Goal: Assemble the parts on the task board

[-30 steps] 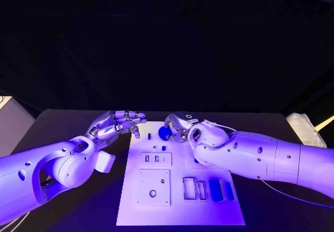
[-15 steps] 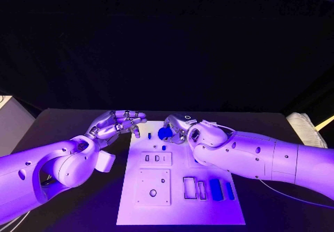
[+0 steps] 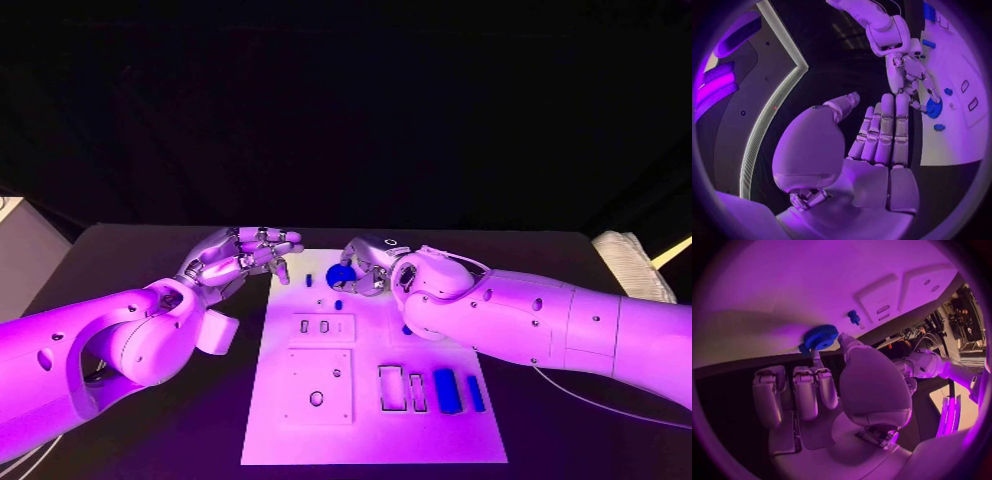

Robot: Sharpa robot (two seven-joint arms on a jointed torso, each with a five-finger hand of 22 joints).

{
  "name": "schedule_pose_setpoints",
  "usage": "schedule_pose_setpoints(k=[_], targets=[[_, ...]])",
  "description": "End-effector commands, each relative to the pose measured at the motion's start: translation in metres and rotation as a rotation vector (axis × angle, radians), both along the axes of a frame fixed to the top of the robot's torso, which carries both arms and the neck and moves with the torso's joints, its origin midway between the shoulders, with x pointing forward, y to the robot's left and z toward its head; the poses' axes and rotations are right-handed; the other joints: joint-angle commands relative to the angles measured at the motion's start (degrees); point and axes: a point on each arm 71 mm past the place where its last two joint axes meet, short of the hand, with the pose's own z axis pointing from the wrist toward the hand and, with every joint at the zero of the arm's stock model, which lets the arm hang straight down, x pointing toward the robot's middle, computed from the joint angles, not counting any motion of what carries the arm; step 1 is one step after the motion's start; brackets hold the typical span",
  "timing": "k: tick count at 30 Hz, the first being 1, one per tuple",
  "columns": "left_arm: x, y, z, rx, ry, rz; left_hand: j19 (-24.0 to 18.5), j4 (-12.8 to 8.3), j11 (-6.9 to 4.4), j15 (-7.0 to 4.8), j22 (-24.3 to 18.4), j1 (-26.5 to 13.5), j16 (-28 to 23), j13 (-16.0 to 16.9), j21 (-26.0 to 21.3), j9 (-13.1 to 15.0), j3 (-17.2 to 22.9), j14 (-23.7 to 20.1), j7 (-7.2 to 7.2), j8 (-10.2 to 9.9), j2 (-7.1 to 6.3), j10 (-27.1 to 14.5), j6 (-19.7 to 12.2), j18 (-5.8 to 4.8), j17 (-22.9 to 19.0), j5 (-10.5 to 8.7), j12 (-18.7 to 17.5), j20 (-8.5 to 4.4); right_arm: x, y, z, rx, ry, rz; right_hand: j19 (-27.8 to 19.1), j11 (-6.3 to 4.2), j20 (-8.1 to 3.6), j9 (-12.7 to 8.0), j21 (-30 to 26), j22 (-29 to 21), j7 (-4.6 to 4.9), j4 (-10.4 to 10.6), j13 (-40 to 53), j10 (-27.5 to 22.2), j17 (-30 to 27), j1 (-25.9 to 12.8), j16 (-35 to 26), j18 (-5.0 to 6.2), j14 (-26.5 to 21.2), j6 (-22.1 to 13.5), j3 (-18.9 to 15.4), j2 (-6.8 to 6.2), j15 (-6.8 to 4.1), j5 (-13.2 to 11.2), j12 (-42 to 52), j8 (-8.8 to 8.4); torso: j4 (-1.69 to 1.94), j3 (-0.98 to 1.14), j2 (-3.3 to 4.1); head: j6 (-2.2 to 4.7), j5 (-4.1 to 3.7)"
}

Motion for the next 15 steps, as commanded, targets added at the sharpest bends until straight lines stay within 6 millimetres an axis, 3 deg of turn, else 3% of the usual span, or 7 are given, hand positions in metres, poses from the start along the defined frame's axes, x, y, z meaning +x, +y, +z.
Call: schedule_pose_setpoints(k=[1, 15], targets=[[-0.001, -0.002, 0.001, -0.007, -0.003, -0.018, -0.56, -0.16, 0.06, 0.08, 0.06, 0.11, 0.18, 0.06, 0.20, 0.10, -0.31, -0.38, 0.60, -0.36, 0.60, -0.35, -0.49, 0.81, -0.01, -0.15, 0.05, 0.03, -0.001, 0.001, -0.005, -0.016, 0.039, 0.018, 5.89, 0.41, 0.38, -0.01, 0.31, 15.06, 0.11, -0.02, 15.09, 6.00, 15.09, -1.90, 0.21, -0.38, 5.96, 0.43, 0.02, 0.74, 0.46, 1.68, 0.22, -0.07, 0.07, 0.03, -0.03, 0.01, -0.05], [0.000, -0.001, 0.001, -0.006, -0.003, -0.017, -0.58, -0.15, 0.06, 0.08, 0.07, 0.11, 0.19, 0.07, 0.22, 0.10, -0.32, -0.39, 0.60, -0.37, 0.60, -0.36, -0.50, 0.81, -0.01, -0.14, 0.05, 0.04, -0.003, -0.011, -0.003, 0.005, 0.021, -0.008, 5.89, 0.47, 0.45, 0.10, 0.31, 15.06, 0.17, -0.38, 15.09, 6.00, 15.09, -2.08, 0.21, -0.38, 5.96, 0.96, 0.75, 0.63, 0.54, 3.45, 0.22, -0.11, 0.02, 0.08, 0.01, -0.07, -0.06]])
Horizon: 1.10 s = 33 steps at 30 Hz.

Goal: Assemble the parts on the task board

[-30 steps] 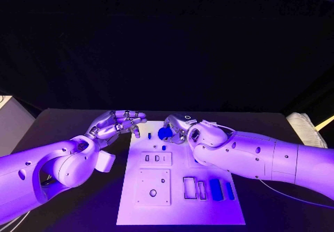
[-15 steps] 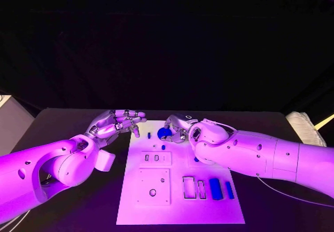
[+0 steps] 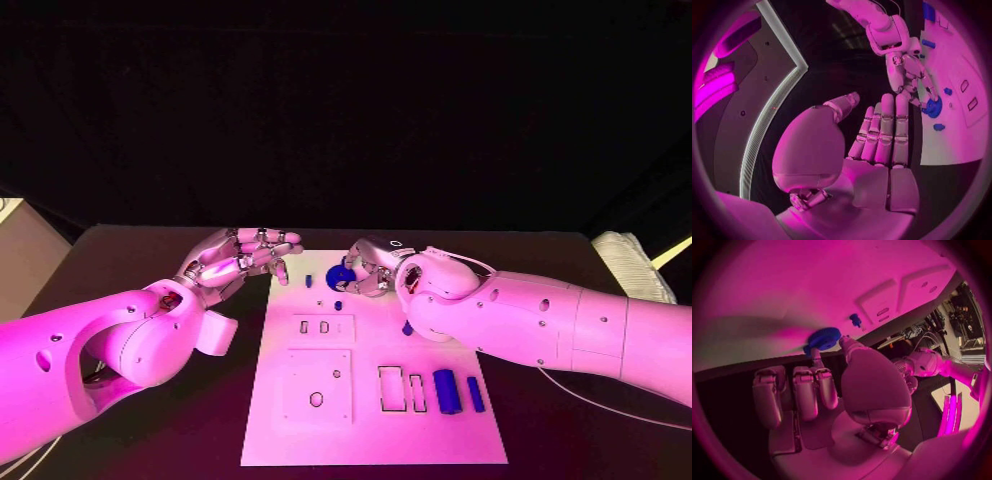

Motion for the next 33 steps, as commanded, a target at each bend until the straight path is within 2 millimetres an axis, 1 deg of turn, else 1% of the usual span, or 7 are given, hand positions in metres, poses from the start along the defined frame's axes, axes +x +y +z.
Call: schedule_pose_setpoints(k=[1, 5, 9, 18, 26, 31, 33], targets=[[-0.001, -0.001, 0.001, -0.007, -0.005, -0.017, -0.37, -0.15, 0.06, 0.08, 0.06, 0.11, 0.18, 0.05, 0.22, 0.10, -0.32, -0.39, 0.60, -0.37, 0.60, -0.36, -0.50, 0.81, -0.01, -0.14, 0.05, -0.17, -0.003, -0.003, -0.001, 0.006, 0.003, 0.003, 5.89, 0.47, 0.45, 0.04, 0.31, 15.07, -0.10, -0.05, 15.09, 6.00, 15.09, -0.48, 0.21, -0.38, 5.96, 0.39, 0.42, -0.07, 0.54, 0.15, 0.22, -0.13, -0.04, 0.02, 0.04, -0.15, 0.04], [0.000, -0.001, 0.001, -0.006, -0.005, -0.015, -0.37, -0.15, 0.06, 0.08, 0.06, 0.11, 0.18, 0.05, 0.22, 0.10, -0.32, -0.39, 0.60, -0.37, 0.60, -0.36, -0.50, 0.81, -0.01, -0.14, 0.05, -0.17, -0.008, -0.012, 0.004, 0.057, -0.041, -0.003, 5.89, 0.45, 0.45, 0.11, 0.31, 15.07, -0.13, -0.07, 15.09, 6.00, 15.09, -0.50, 0.21, -0.38, 5.96, 0.71, 0.57, -0.16, 0.52, 0.42, 0.22, -0.03, -0.09, 0.03, 0.00, -0.17, 0.05], [0.000, 0.001, 0.001, -0.005, -0.005, -0.011, -0.37, -0.15, 0.06, 0.08, 0.06, 0.11, 0.18, 0.05, 0.22, 0.10, -0.32, -0.39, 0.60, -0.37, 0.60, -0.36, -0.50, 0.81, -0.01, -0.14, 0.05, -0.17, -0.015, -0.030, 0.015, 0.170, -0.136, -0.020, 5.89, 0.34, 0.39, 0.21, 0.31, 15.07, -0.23, -0.58, 15.09, 6.00, 15.09, 0.28, 0.21, -0.38, 5.96, 1.28, 1.16, -0.74, 0.42, 0.58, 0.22, 0.05, -0.38, 0.07, -0.22, -0.05, 0.04], [0.001, 0.003, 0.000, -0.003, -0.006, -0.006, -0.37, -0.15, 0.06, 0.08, 0.06, 0.11, 0.18, 0.05, 0.22, 0.10, -0.32, -0.39, 0.60, -0.37, 0.60, -0.36, -0.50, 0.81, -0.01, -0.14, 0.05, -0.17, -0.025, -0.077, 0.030, 0.253, -0.132, -0.014, 5.89, 0.50, 0.43, 0.09, 0.31, 15.07, 0.00, -1.36, 15.09, 6.00, 15.09, 1.93, 0.21, -0.38, 5.96, 0.89, 2.14, -1.41, 0.51, -0.99, 0.22, -0.58, -0.95, 0.46, -0.66, 0.16, -0.09], [0.002, 0.002, 0.000, -0.004, -0.006, -0.009, -0.37, -0.15, 0.06, 0.08, 0.06, 0.11, 0.18, 0.05, 0.22, 0.10, -0.32, -0.39, 0.60, -0.37, 0.60, -0.36, -0.50, 0.81, -0.01, -0.14, 0.05, -0.17, -0.024, -0.134, 0.029, 0.249, 0.000, 0.002, 5.89, 0.56, 0.31, 0.02, 0.31, 15.07, 0.00, -5.88, 15.09, 6.00, 15.09, 8.77, 0.21, -0.38, 5.96, 1.05, 5.37, -2.34, 0.28, -4.64, 0.22, -1.37, -1.70, 0.91, -1.03, 0.13, -0.42], [0.003, 0.001, 0.000, -0.005, -0.005, -0.013, -0.37, -0.15, 0.06, 0.08, 0.06, 0.11, 0.18, 0.05, 0.22, 0.10, -0.32, -0.39, 0.60, -0.37, 0.60, -0.36, -0.50, 0.81, -0.01, -0.14, 0.05, -0.17, -0.020, -0.166, 0.024, 0.208, 0.048, -0.011, 5.89, 0.37, -0.12, -0.11, 0.31, 15.07, -0.23, -8.60, 14.74, 5.64, 15.09, 12.12, 0.21, -0.38, 5.96, 1.23, 7.22, -3.19, -0.22, -4.96, -0.14, -1.75, -1.73, 1.12, -1.03, 0.05, -0.39], [0.003, 0.001, -0.001, -0.005, -0.005, -0.014, -0.50, -0.19, 0.07, 0.08, 0.11, 0.20, 0.22, 0.07, 0.34, 0.11, -0.35, -0.45, 0.60, -0.40, 0.60, -0.40, -0.53, 0.81, -0.04, -0.13, 0.04, -0.16, -0.018, -0.179, 0.019, 0.165, 0.056, -0.018, 5.86, 0.30, -0.28, -0.19, 0.26, 15.02, -0.31, -9.21, 13.93, 4.78, 15.09, 12.68, 0.21, -0.36, 5.96, 1.12, 7.75, -3.51, -0.38, -4.91, -1.01, -1.96, -1.76, 1.10, -0.99, 0.04, -0.42]])
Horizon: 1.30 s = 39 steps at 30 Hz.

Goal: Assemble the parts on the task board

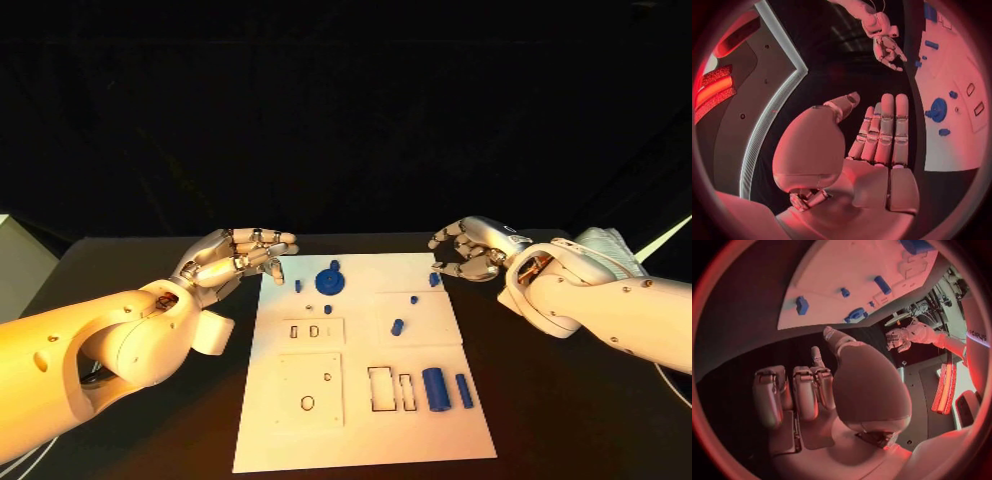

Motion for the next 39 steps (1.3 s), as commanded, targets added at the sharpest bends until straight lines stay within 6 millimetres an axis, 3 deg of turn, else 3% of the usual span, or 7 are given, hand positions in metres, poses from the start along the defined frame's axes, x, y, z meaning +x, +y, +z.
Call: schedule_pose_setpoints(k=[1, 6, 11, 15, 20, 24, 39], targets=[[0.000, -0.002, 0.001, -0.010, -0.006, -0.024, -0.28, -0.03, 0.07, 0.08, 0.09, -0.03, 0.22, 0.09, 0.35, 0.07, -0.19, -0.45, 0.60, -0.17, 0.37, -0.40, -0.52, 0.81, -0.05, -0.13, 0.05, 0.06, 0.000, -0.005, -0.010, -0.044, 0.077, 0.094, 5.83, 0.29, -0.31, -0.16, 0.21, 15.01, -0.15, -0.78, 13.86, 4.74, 15.05, 0.78, 0.21, -0.35, 5.96, 0.09, 0.23, -0.21, -0.42, 0.04, -0.78, -0.36, -0.13, 0.10, 0.02, -0.12, -0.03], [0.000, -0.002, 0.001, -0.010, -0.005, -0.024, -0.28, -0.03, 0.07, 0.08, 0.09, -0.03, 0.22, 0.09, 0.35, 0.07, -0.19, -0.45, 0.60, -0.17, 0.37, -0.40, -0.52, 0.81, -0.05, -0.13, 0.05, 0.06, 0.001, -0.018, -0.019, -0.088, 0.086, 0.075, 5.83, 0.23, -0.37, -0.22, 0.22, 15.01, -0.21, -0.81, 13.83, 4.71, 15.05, 0.62, 0.21, -0.36, 5.96, -0.12, 0.21, -0.48, -0.47, -0.03, -0.82, -0.53, 0.05, 0.03, 0.21, -0.22, -0.05], [0.000, -0.002, 0.000, -0.009, -0.005, -0.024, -0.28, -0.03, 0.07, 0.08, 0.09, -0.03, 0.22, 0.09, 0.35, 0.07, -0.19, -0.45, 0.60, -0.17, 0.37, -0.40, -0.52, 0.81, -0.05, -0.13, 0.05, 0.06, 0.005, -0.025, -0.025, -0.126, 0.073, 0.048, 5.86, 0.21, -0.39, -0.22, 0.26, 15.05, -0.22, -0.75, 13.79, 4.66, 15.05, 0.42, 0.21, -0.37, 5.96, -0.07, 0.15, -0.62, -0.48, 0.03, -0.86, -0.54, 0.12, 0.28, 0.36, -0.24, -0.12], [0.000, -0.002, 0.000, -0.009, -0.005, -0.023, -0.28, -0.03, 0.07, 0.08, 0.09, -0.03, 0.22, 0.09, 0.35, 0.07, -0.19, -0.45, 0.60, -0.17, 0.37, -0.40, -0.52, 0.81, -0.05, -0.13, 0.05, 0.06, 0.008, -0.027, -0.028, -0.137, 0.061, 0.025, 5.89, 0.17, -0.41, -0.25, 0.31, 15.09, -0.23, -0.65, 13.78, 4.65, 15.05, 0.14, 0.21, -0.38, 5.96, -0.14, 0.06, -0.79, -0.46, 0.22, -0.88, -0.62, 0.07, 0.21, 0.38, -0.33, 0.18], [0.001, -0.001, 0.000, -0.007, -0.006, -0.020, -0.28, -0.03, 0.07, 0.08, 0.09, -0.03, 0.22, 0.09, 0.35, 0.07, -0.19, -0.45, 0.60, -0.17, 0.37, -0.40, -0.52, 0.81, -0.05, -0.13, 0.05, 0.06, 0.011, -0.023, -0.031, -0.139, 0.057, 0.017, 5.89, 0.17, -0.41, -0.26, 0.31, 15.09, -0.22, -0.54, 13.85, 4.73, 15.05, -0.08, 0.21, -0.38, 5.96, -0.19, -0.01, -0.86, -0.43, 0.36, -0.81, -0.67, 0.13, 0.19, 0.35, -0.66, 0.28], [0.001, -0.001, 0.000, -0.006, -0.005, -0.019, -0.28, -0.03, 0.07, 0.08, 0.09, -0.03, 0.22, 0.09, 0.35, 0.07, -0.19, -0.45, 0.60, -0.17, 0.37, -0.40, -0.52, 0.81, -0.05, -0.13, 0.05, 0.06, 0.012, -0.019, -0.032, -0.135, 0.058, 0.016, 5.89, 0.18, -0.41, -0.26, 0.31, 15.09, -0.21, -0.41, 13.88, 4.77, 15.05, -0.28, 0.21, -0.38, 5.96, -0.17, -0.01, -0.79, -0.42, 0.46, -0.77, -0.69, 0.07, 0.18, 0.32, -0.69, 0.77], [0.001, 0.000, 0.000, -0.005, -0.005, -0.017, -0.28, -0.03, 0.07, 0.08, 0.09, -0.03, 0.22, 0.09, 0.35, 0.07, -0.19, -0.45, 0.60, -0.17, 0.37, -0.40, -0.52, 0.81, -0.05, -0.13, 0.05, 0.06, 0.014, -0.008, -0.040, -0.124, 0.078, 0.023, 5.89, 0.21, -0.42, -0.17, 0.31, 15.09, -0.21, 0.04, 14.18, 5.09, 15.05, -0.87, 0.21, -0.38, 5.96, 0.40, 0.21, -0.32, -0.46, 0.62, -0.45, -0.50, -0.01, 0.15, 0.25, -1.16, 0.67]])
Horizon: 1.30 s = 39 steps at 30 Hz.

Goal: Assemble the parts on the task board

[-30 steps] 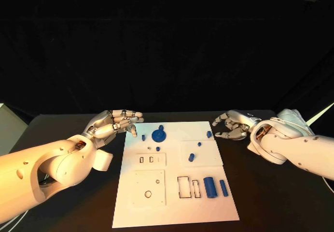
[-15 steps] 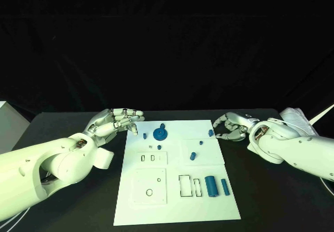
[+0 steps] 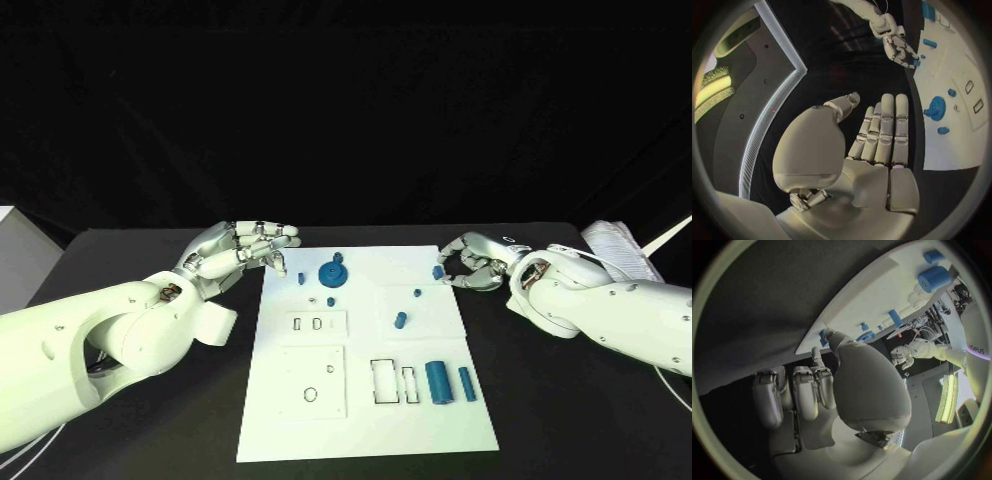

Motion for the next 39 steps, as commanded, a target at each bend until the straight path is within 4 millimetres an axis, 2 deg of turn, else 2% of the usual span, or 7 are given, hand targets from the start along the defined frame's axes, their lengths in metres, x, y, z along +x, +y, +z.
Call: schedule_pose_setpoints(k=[1, 9, 23, 34, 37, 39], targets=[[-0.0009, -0.0019, 0.0011, -0.006, -0.006, -0.019, -0.29, -0.03, 0.07, 0.08, 0.07, -0.03, 0.22, 0.07, 0.35, 0.07, -0.19, -0.45, 0.60, -0.17, 0.37, -0.40, -0.53, 0.81, -0.05, -0.13, 0.05, 0.05, -0.0003, 0.0026, -0.0020, -0.004, 0.006, 0.005, 5.89, 0.17, -0.46, 0.09, 0.31, 15.07, -0.29, 0.43, 14.27, 5.16, 15.07, -0.64, 0.21, -0.39, 5.95, 0.80, 0.30, 0.13, -0.53, 0.39, 0.25, 0.12, -0.03, 0.00, -0.04, 0.00, 0.02], [-0.0009, -0.0012, 0.0011, -0.004, -0.006, -0.018, -0.29, -0.03, 0.07, 0.08, 0.07, -0.03, 0.22, 0.07, 0.35, 0.07, -0.19, -0.45, 0.60, -0.17, 0.37, -0.40, -0.53, 0.81, -0.05, -0.13, 0.05, 0.05, -0.0006, 0.0057, -0.0040, 0.000, 0.014, 0.011, 5.89, -0.88, -1.33, 0.50, 0.31, 15.07, -1.55, 0.32, 14.60, 5.51, 15.07, -0.68, 0.21, -0.39, 5.95, 3.94, 1.68, 0.59, -1.62, 0.11, 0.60, 1.36, 0.00, 0.06, -0.06, 0.08, 0.18], [-0.0010, -0.0011, 0.0009, -0.003, -0.003, -0.020, -0.43, -0.04, 0.06, 0.08, 0.12, 0.03, 0.28, 0.10, 0.50, 0.10, -0.22, -0.50, 0.59, -0.18, 0.40, -0.38, -0.50, 0.81, -0.09, -0.12, 0.07, 0.06, 0.0008, 0.0087, -0.0048, 0.001, 0.018, 0.009, 5.89, -1.15, -1.67, 0.52, 0.31, 15.07, -1.82, 0.32, 14.79, 5.71, 15.07, -0.73, 0.21, -0.39, 5.95, 4.52, 2.38, 1.05, -1.95, 0.00, 0.80, 1.53, 0.02, 0.06, -0.02, 0.11, -0.04], [-0.0009, -0.0012, 0.0006, -0.002, -0.001, -0.022, -0.43, -0.04, 0.06, 0.08, 0.12, 0.03, 0.28, 0.10, 0.50, 0.10, -0.22, -0.50, 0.59, -0.18, 0.40, -0.38, -0.50, 0.81, -0.09, -0.12, 0.07, 0.06, 0.0023, 0.0093, -0.0051, 0.000, 0.018, 0.000, 5.89, -1.14, -1.75, 0.46, 0.31, 15.07, -1.76, 0.37, 14.71, 5.64, 15.07, -0.94, 0.21, -0.39, 5.95, 4.41, 2.42, 0.94, -2.00, -0.18, 0.72, 1.42, 0.07, 0.09, -0.03, 0.15, -0.07], [-0.0009, -0.0011, 0.0006, -0.002, 0.000, -0.022, -0.47, -0.01, 0.07, 0.09, 0.14, 0.00, 0.29, 0.11, 0.53, 0.11, -0.25, -0.51, 0.60, -0.19, 0.40, -0.39, -0.51, 0.81, -0.10, -0.13, 0.07, 0.07, 0.0028, 0.0091, -0.0051, 0.000, 0.017, -0.002, 5.89, -1.21, -1.82, 0.50, 0.31, 15.07, -1.87, 0.37, 14.80, 5.72, 15.07, -0.97, 0.21, -0.39, 5.95, 4.70, 2.68, 1.13, -2.05, -0.27, 0.82, 1.53, 0.07, 0.08, -0.03, 0.17, -0.12], [-0.0009, -0.0012, 0.0005, -0.002, 0.000, -0.023, -0.47, -0.01, 0.07, 0.09, 0.14, 0.00, 0.29, 0.11, 0.53, 0.11, -0.25, -0.51, 0.60, -0.19, 0.40, -0.39, -0.51, 0.81, -0.10, -0.13, 0.07, 0.07, 0.0030, 0.0094, -0.0050, 0.001, 0.015, -0.002, 5.89, -1.54, -2.03, 0.74, 0.31, 15.07, -2.29, 0.21, 14.90, 5.82, 15.07, -0.99, 0.21, -0.39, 5.95, 5.90, 3.17, 1.40, -2.29, -0.37, 0.93, 2.17, 0.01, 0.09, -0.03, 0.13, -0.02]])
